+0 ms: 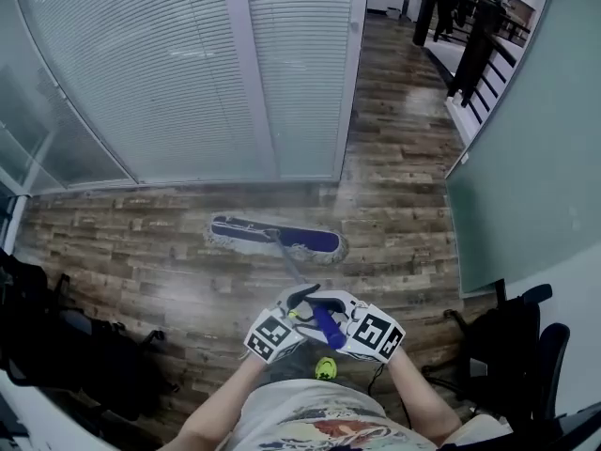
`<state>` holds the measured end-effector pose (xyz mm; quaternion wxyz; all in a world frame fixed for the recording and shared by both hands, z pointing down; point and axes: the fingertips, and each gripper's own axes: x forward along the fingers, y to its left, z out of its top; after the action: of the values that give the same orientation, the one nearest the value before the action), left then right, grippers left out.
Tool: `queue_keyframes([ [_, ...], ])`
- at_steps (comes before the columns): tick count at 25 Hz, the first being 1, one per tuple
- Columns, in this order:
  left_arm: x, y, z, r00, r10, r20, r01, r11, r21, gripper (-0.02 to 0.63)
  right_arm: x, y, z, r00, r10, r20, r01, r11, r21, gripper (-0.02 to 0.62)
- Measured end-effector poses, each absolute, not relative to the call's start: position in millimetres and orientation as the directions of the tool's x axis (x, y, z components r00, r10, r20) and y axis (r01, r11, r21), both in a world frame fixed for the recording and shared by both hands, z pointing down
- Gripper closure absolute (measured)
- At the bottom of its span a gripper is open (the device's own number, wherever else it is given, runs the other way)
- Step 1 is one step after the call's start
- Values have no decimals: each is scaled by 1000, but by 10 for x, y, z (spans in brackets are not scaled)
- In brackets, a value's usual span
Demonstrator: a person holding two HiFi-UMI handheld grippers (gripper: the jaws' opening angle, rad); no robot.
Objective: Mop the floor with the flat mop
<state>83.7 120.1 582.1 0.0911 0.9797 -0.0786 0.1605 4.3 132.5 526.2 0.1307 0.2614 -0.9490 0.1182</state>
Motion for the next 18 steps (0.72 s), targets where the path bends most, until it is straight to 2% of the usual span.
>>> queue_keyframes([
  [9, 1021, 2372, 5482, 923, -59, 381, -144, -970, 197, 394, 246, 2418, 4865, -835, -463, 296, -534, 811, -238, 370],
  [18, 1221, 2311, 5380, 907, -12, 421, -94, -980, 176, 394, 459, 2319, 4742, -840, -466, 277, -531, 811, -246, 370],
])
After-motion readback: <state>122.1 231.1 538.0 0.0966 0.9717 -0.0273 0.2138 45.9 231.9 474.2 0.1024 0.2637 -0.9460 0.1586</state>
